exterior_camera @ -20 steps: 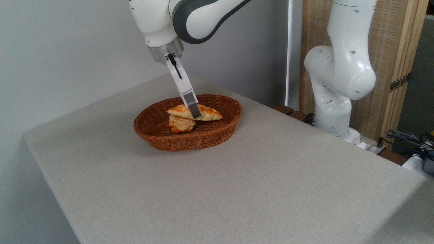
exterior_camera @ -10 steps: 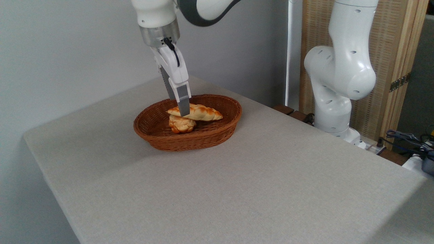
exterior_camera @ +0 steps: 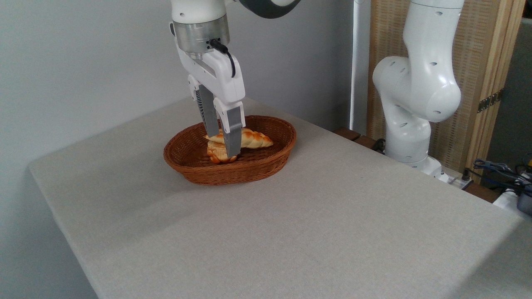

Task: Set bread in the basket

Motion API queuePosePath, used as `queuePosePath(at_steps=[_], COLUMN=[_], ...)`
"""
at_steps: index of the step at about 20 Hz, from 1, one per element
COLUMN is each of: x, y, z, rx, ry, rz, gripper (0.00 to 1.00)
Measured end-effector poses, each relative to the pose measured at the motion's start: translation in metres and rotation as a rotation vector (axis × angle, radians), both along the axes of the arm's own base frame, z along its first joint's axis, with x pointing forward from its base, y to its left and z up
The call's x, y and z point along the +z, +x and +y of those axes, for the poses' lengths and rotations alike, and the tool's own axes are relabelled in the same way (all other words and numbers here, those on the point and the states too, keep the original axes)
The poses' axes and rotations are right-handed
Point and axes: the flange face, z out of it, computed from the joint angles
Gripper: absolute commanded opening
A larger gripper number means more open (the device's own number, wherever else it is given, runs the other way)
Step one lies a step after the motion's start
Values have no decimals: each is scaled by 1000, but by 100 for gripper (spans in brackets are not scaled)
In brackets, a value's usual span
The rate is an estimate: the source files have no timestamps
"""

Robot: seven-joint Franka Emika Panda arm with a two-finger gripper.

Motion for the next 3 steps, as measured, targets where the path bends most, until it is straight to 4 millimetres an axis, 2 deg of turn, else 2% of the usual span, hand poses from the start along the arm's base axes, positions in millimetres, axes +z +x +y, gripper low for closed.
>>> queuePosePath(at_steps=[3], x=[4], y=[3], z=[13], rx=[24], ry=[-6], rz=[-7], gripper=[100])
